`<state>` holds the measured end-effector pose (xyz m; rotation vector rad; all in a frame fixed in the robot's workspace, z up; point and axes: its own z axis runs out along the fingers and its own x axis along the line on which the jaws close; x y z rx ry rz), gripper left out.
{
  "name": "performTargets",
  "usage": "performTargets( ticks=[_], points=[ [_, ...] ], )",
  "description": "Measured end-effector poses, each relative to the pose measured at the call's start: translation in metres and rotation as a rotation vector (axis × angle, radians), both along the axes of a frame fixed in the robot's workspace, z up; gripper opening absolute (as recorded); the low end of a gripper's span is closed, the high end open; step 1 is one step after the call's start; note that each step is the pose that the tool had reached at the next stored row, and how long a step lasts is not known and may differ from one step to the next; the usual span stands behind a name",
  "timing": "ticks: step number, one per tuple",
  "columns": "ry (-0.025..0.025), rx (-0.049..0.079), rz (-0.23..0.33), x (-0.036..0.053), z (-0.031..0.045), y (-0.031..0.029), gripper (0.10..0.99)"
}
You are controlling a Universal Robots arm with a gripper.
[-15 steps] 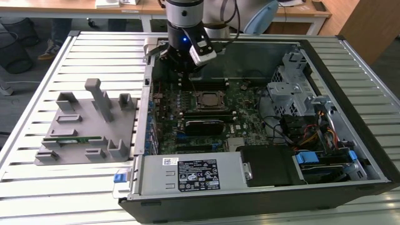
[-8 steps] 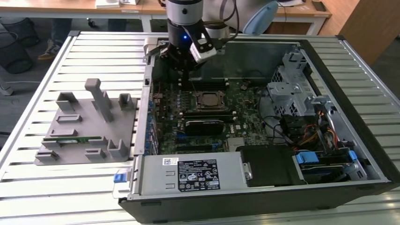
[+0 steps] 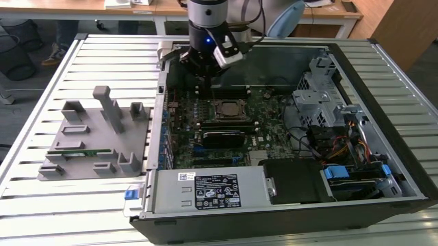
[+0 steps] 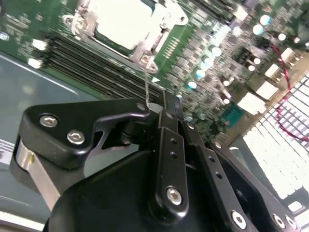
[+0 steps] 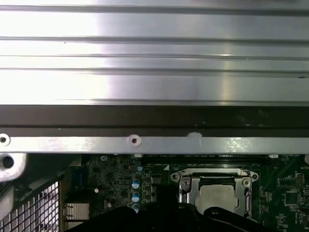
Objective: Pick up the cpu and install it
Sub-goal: 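Install the first cpu locking lever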
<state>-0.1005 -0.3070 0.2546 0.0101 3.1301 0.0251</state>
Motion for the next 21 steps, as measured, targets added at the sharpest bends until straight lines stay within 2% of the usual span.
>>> performTargets(
  ticks=[7, 8, 10, 11, 15, 19, 21],
  points=[
    [0.0001, 0.005, 0.006, 0.0256, 0.0001, 0.0000, 0.114],
    [0.0001, 0.013, 0.007, 0.0272, 0.0001, 0.0000, 0.114],
    [-0.0002, 0.044, 0.007, 0.0282, -0.0001, -0.0004, 0.114],
    [0.0000, 0.054, 0.007, 0.0282, -0.0003, -0.0013, 0.114],
    [-0.0003, 0.057, 0.007, 0.0284, -0.0022, -0.0030, 0.114],
    [-0.0001, 0.055, 0.011, 0.0309, -0.0052, -0.0030, 0.114],
    [-0.0019, 0.052, 0.020, 0.0314, -0.0069, -0.0028, 0.114]
  ],
)
